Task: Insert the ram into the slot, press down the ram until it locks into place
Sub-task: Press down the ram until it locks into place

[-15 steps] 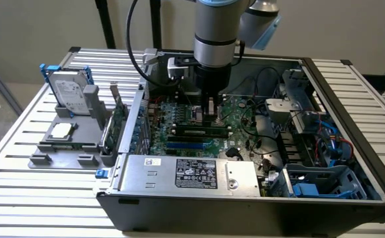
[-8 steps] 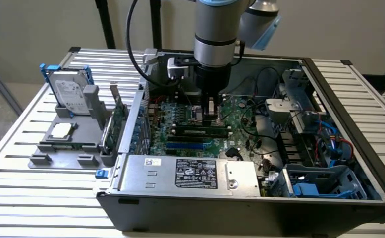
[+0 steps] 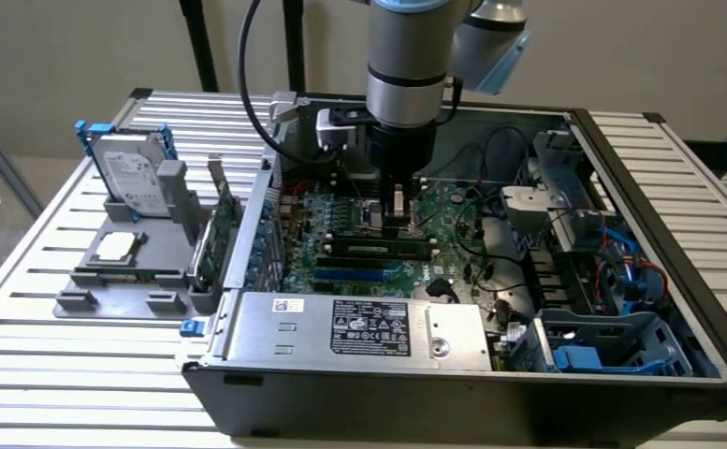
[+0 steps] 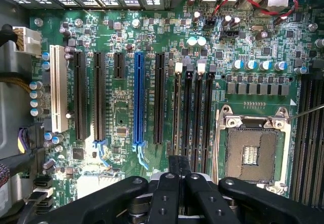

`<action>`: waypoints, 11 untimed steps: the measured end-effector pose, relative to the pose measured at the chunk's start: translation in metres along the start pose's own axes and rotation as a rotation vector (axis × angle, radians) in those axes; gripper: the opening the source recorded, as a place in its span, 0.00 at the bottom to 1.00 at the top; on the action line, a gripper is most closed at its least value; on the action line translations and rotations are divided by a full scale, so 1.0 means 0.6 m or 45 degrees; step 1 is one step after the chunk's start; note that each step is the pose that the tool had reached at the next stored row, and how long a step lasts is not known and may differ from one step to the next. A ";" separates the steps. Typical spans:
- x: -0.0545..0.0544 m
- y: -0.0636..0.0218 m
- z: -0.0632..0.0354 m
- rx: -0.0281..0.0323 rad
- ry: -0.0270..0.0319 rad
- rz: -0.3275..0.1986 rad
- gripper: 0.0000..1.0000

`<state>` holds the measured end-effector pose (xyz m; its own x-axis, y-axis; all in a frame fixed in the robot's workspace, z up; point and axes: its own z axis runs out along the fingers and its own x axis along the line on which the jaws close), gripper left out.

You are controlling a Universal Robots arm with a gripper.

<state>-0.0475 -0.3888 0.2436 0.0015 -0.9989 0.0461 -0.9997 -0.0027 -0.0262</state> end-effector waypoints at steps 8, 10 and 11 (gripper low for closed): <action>-0.002 0.000 0.010 -0.0146 0.0000 -0.001 0.11; -0.003 0.000 0.014 -0.0223 -0.0001 -0.001 0.11; -0.003 0.000 0.015 -0.0259 -0.0002 -0.001 0.11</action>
<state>-0.0476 -0.3874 0.2343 0.0024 -0.9989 0.0459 -1.0000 -0.0027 -0.0058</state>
